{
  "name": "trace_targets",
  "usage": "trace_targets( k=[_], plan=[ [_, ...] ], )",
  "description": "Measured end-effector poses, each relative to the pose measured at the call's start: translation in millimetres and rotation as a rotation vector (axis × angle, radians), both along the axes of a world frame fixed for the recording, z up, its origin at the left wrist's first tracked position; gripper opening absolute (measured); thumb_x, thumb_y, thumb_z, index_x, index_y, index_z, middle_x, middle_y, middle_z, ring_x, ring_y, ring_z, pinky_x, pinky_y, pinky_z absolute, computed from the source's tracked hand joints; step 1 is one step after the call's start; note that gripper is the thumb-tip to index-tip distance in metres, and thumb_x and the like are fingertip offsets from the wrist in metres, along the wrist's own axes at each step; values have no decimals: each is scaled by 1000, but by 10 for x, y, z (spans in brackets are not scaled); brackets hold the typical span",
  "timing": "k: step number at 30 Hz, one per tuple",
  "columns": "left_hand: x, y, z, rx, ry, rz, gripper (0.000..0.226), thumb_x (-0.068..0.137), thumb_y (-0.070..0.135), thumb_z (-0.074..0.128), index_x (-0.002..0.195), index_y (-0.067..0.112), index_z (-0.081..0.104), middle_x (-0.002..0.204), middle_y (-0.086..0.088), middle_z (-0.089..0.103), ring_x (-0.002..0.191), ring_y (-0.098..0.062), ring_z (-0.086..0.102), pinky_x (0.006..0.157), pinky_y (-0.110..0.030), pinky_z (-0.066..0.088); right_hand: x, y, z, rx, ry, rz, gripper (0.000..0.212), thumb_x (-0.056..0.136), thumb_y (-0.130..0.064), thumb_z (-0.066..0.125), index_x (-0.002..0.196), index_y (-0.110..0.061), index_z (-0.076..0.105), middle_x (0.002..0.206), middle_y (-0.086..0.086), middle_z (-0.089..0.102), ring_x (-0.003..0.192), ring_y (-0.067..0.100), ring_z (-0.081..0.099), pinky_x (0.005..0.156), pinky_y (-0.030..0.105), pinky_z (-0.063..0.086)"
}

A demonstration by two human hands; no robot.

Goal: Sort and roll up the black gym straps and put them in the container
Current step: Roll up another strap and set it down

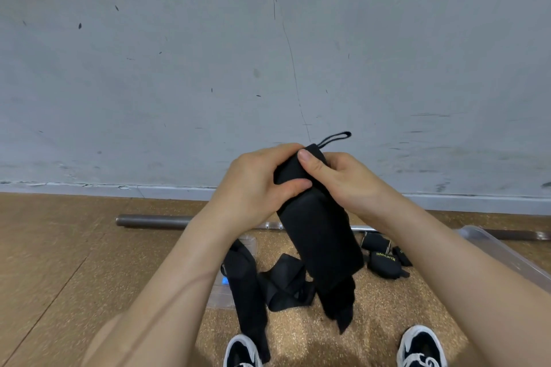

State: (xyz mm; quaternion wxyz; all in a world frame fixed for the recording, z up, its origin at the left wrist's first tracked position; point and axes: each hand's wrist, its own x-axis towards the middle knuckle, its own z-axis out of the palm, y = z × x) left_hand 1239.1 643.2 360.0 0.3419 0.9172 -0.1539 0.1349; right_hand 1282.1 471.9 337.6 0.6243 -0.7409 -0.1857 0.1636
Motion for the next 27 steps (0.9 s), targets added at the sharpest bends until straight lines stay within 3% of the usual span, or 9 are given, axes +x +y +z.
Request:
trace_targets(
  k=[4, 8, 11, 13, 17, 20, 23, 27],
  plan=[
    [5, -43, -65, 62, -130, 44, 44, 79, 31, 80, 120, 29, 67, 109, 13, 71, 102, -3, 61, 89, -31, 49, -16, 15, -17, 52, 53, -33, 56, 73, -70, 56, 97, -24, 74, 95, -3, 77, 95, 14, 73, 87, 36, 57],
    [1, -101, -91, 58, -177, 94, 43, 77, 35, 78, 118, 34, 67, 110, 16, 70, 103, -4, 63, 89, -32, 52, -12, -9, 2, 142, 88, -36, 42, 92, -51, 58, 106, -15, 73, 101, 3, 77, 98, 18, 72, 83, 33, 56],
    [2, -103, -33, -149, -8, 52, 34, 78, 33, 81, 111, 35, 70, 108, 19, 72, 103, 1, 64, 91, -23, 51, -19, -28, 25, 263, 132, -9, 38, 90, -39, 60, 107, -8, 71, 101, 9, 76, 95, 22, 73, 76, 30, 55],
    [-13, -83, 59, -356, 174, -15, 28, 81, 38, 71, 109, 32, 69, 105, 14, 74, 101, 0, 67, 86, -18, 51, 11, -60, 45, 304, 116, 12, 36, 86, -37, 65, 104, -7, 69, 96, 8, 76, 92, 21, 72, 75, 29, 55],
    [-27, -34, 95, -540, 335, -42, 28, 88, 23, 69, 116, 22, 70, 105, 2, 75, 100, -12, 71, 83, -24, 57, 58, -104, 76, 321, 131, 13, 27, 81, -32, 66, 99, -12, 60, 85, 2, 70, 85, 16, 69, 73, 27, 54],
    [-22, -56, 69, -544, 231, 35, 31, 85, 14, 76, 114, 23, 73, 106, 4, 75, 102, -11, 69, 89, -31, 57, 36, -65, 89, 362, 195, 27, 32, 86, -40, 69, 103, -13, 66, 99, 7, 74, 95, 21, 71, 85, 35, 54],
    [-5, -62, 45, -584, 115, 111, 34, 80, 11, 80, 107, 31, 73, 101, 10, 75, 97, -3, 69, 85, -23, 57, 21, -67, 117, 210, 248, 65, 56, 84, -58, 52, 115, -14, 68, 111, 5, 75, 106, 18, 71, 96, 38, 52],
    [-13, -66, 17, -534, -34, 117, 42, 78, 3, 80, 103, 36, 72, 104, 17, 72, 101, 2, 66, 89, -18, 52, 2, -58, 131, 257, 342, 114, 55, 93, -58, 37, 120, -18, 65, 118, 1, 73, 111, 14, 68, 93, 31, 52]
  ],
)
